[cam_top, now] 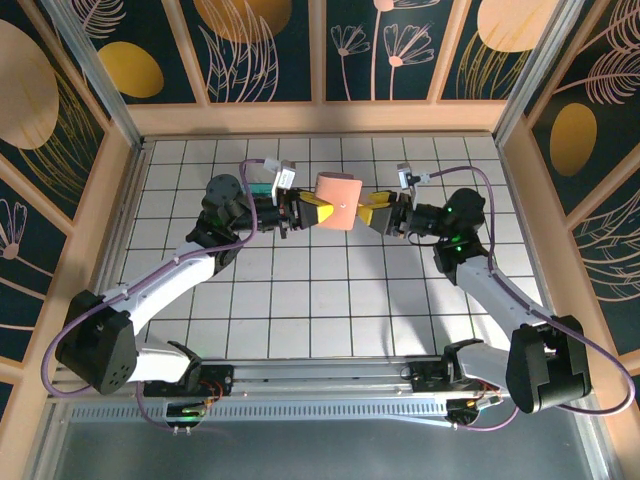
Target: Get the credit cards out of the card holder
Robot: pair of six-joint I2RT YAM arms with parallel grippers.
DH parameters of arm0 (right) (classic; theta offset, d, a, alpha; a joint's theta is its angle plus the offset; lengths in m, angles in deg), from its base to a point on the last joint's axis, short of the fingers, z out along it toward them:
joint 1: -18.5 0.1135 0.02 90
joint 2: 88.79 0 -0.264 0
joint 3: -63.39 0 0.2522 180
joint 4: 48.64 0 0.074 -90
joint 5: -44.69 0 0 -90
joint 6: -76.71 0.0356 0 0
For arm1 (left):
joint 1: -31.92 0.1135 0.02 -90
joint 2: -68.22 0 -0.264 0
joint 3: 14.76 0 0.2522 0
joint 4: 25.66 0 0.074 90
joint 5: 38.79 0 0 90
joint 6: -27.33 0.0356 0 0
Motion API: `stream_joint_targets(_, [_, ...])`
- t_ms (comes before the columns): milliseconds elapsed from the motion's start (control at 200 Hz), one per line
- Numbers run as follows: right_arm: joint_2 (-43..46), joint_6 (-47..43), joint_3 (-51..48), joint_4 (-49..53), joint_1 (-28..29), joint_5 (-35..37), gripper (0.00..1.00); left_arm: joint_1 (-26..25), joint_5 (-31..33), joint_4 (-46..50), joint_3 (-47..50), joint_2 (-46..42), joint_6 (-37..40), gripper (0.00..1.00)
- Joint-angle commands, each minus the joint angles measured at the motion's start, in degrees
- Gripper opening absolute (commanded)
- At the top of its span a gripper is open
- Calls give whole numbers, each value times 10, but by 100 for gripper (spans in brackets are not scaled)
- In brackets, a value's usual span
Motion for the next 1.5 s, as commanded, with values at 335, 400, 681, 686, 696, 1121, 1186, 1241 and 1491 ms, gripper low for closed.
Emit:
stream_joint_targets(335, [-2, 16, 11, -54, -3, 0, 36, 2, -33, -58, 12, -3, -25, 0])
stream_joint_targets(400, [-5, 26, 12, -69, -4, -1, 37, 2, -31, -58, 14, -1, -27, 0])
stream_joint_targets(681, [-18, 31, 21, -66, -2, -2, 39, 2, -36, -78, 11, 13, -41, 0])
stream_joint_targets(686, [-19, 31, 21, -66, -2, -2, 39, 2, -36, -78, 11, 13, -41, 0])
stream_joint_targets(696, [-19, 31, 21, -66, -1, -2, 39, 1, -36, -78, 11, 13, -41, 0])
stream_joint_targets(1121, [-78, 106, 39, -194, 34, -63, 33, 1, -53, -80, 1, 42, -67, 0])
stream_joint_targets(1186, [-88, 127, 41, -223, 39, -68, 33, 1, -55, -85, -1, 48, -74, 0])
stream_joint_targets(1241, [-96, 142, 42, -244, 39, -69, 29, 1, -54, -88, -3, 50, -78, 0])
stream_joint_targets(1491, [-97, 142, 41, -242, 37, -56, 0, 1, -36, -64, -8, 49, -66, 5])
